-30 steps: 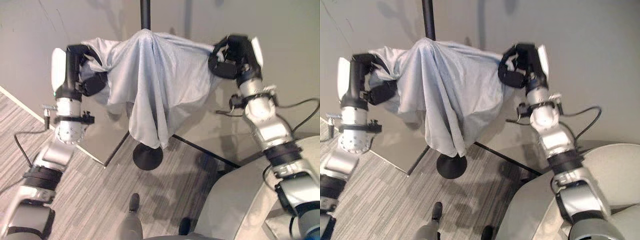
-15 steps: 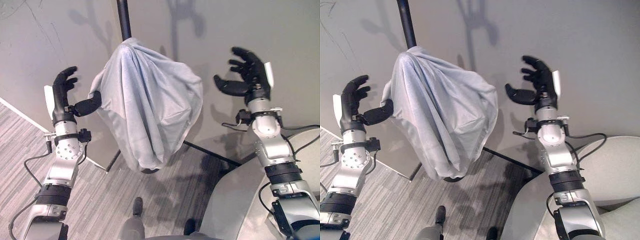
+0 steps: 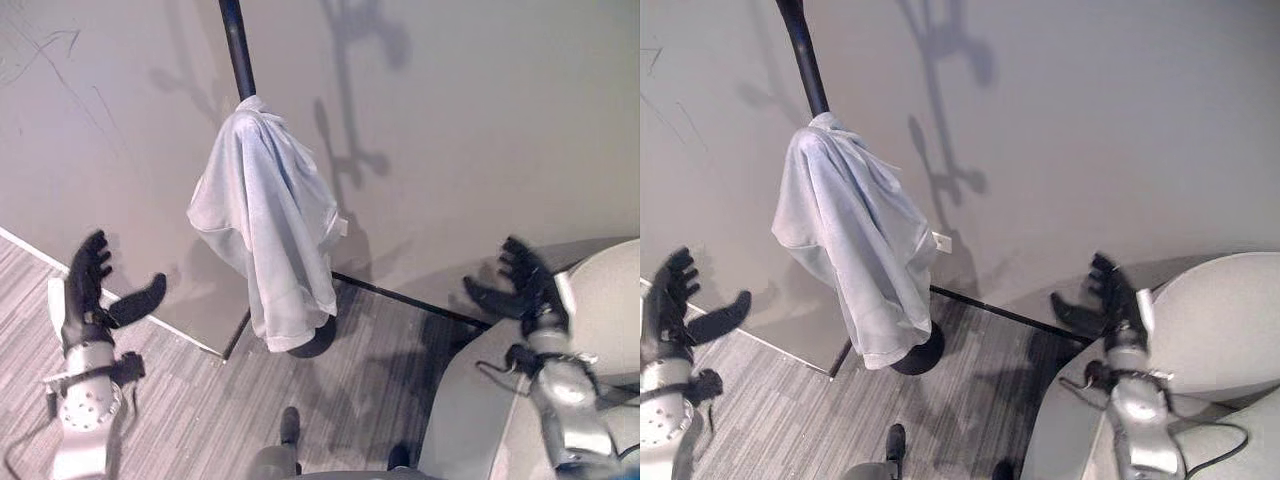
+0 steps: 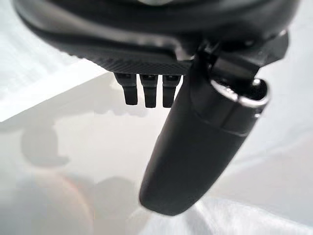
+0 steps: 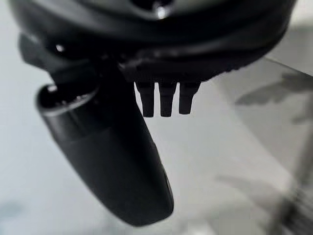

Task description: Hang the clothes on the sofa on the clothes rack.

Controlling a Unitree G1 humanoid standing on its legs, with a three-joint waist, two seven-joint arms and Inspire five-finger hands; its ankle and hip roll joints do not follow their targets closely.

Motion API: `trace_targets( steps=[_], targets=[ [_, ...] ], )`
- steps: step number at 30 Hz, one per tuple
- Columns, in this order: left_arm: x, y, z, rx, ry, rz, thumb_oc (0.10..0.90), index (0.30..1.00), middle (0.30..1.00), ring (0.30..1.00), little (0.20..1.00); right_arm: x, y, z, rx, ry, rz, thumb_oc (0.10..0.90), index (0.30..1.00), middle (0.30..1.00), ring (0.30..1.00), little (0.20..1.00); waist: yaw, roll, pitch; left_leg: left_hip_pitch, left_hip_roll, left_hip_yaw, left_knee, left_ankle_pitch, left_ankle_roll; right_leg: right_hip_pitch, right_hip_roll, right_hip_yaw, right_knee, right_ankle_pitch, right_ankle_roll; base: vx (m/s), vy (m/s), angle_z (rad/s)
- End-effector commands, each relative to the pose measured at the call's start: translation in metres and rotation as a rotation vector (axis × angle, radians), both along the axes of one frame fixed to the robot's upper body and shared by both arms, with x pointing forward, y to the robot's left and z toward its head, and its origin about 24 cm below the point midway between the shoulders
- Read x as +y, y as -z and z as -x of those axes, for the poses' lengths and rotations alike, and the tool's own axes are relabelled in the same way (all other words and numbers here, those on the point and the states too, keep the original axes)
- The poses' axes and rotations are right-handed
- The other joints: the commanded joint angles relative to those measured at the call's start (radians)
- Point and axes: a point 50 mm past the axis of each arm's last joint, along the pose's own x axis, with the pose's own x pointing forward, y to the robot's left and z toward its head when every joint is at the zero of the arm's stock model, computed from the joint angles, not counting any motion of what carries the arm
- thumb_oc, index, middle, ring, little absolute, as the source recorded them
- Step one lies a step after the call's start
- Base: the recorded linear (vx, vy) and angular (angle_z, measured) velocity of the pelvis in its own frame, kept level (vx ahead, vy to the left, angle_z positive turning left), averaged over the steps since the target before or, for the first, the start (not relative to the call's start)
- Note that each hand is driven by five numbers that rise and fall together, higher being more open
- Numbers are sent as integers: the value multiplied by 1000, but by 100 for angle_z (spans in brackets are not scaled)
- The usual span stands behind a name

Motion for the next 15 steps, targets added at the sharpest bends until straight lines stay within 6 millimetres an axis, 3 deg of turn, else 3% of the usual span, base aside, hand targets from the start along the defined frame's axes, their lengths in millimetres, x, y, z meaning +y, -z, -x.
trace_targets(
  steps=[1,3,4,6,7,8,10,11,12,13,14,15],
  targets=[
    [11,-34,-14,-129,65,-78,800,900,900,900,900,11,-46,-31,-235,-119,36,800,900,900,900,900,-3,-67,-12,135,49,85,6,-203,-25,5,-73,17,10,20,29,0,0,0],
    [5,-6,-13,-35,68,3,800,900,900,900,900,21,-31,-28,-172,-164,17,800,900,900,900,900,-6,-64,-11,134,49,86,6,-202,-26,4,-74,15,10,22,28,-38,3,-3],
    [-1,19,-12,83,91,23,800,900,900,900,900,29,-22,-28,-137,-193,-2,800,900,900,900,900,-10,-63,-8,133,50,86,6,-201,-27,2,-72,17,10,23,27,-33,-7,-5],
    [-1,19,-13,82,91,23,800,900,900,900,900,29,-22,-28,-138,-193,-2,800,900,900,900,900,-10,-63,-8,133,50,86,6,-201,-27,3,-72,17,10,23,27,-10,-4,-2],
    [-9,46,-11,195,107,74,800,900,900,900,900,35,-17,-31,-120,-209,-24,800,900,900,900,900,-15,-61,2,132,55,84,6,-194,-27,0,-62,32,10,24,23,-59,-21,0],
    [-11,51,-12,218,116,78,800,900,900,900,900,36,-15,-34,-111,-209,-15,800,900,900,900,900,-16,-63,8,126,59,81,6,-184,-28,-5,-57,40,10,21,21,-155,-62,-1],
    [-17,63,-15,277,148,85,800,900,900,900,900,36,-8,-36,-76,-210,11,800,900,900,900,900,-19,-74,35,71,69,72,88,-191,-30,-14,-48,60,12,15,7,-184,-41,0],
    [-23,71,-17,295,157,130,800,900,900,900,900,31,2,-36,-21,-194,44,800,900,900,900,900,-19,-87,72,-17,87,48,234,-224,-43,-28,-50,63,15,12,-4,-145,6,5],
    [-23,71,-18,294,157,130,800,900,900,900,900,31,1,-36,-21,-193,45,800,900,900,900,900,-20,-85,71,-23,89,45,243,-228,-44,-29,-48,61,15,12,-4,-156,42,15],
    [-28,76,-18,317,174,138,800,900,900,900,900,27,9,-33,13,-179,59,800,900,900,900,900,-27,-87,74,-48,114,40,284,-239,-55,-28,-47,59,10,11,-4,21,209,33],
    [-29,86,-12,365,177,147,800,900,900,900,900,24,27,-26,96,-151,66,800,900,900,900,900,-34,-96,78,-29,179,14,307,-229,-78,-32,-50,84,24,25,3,65,478,24],
    [-37,97,-14,428,228,138,800,900,900,900,900,21,41,-14,154,-115,46,800,900,900,900,900,-51,-89,65,-15,152,-43,251,-261,-68,-46,-73,103,14,42,14,49,828,-8]
  ],
)
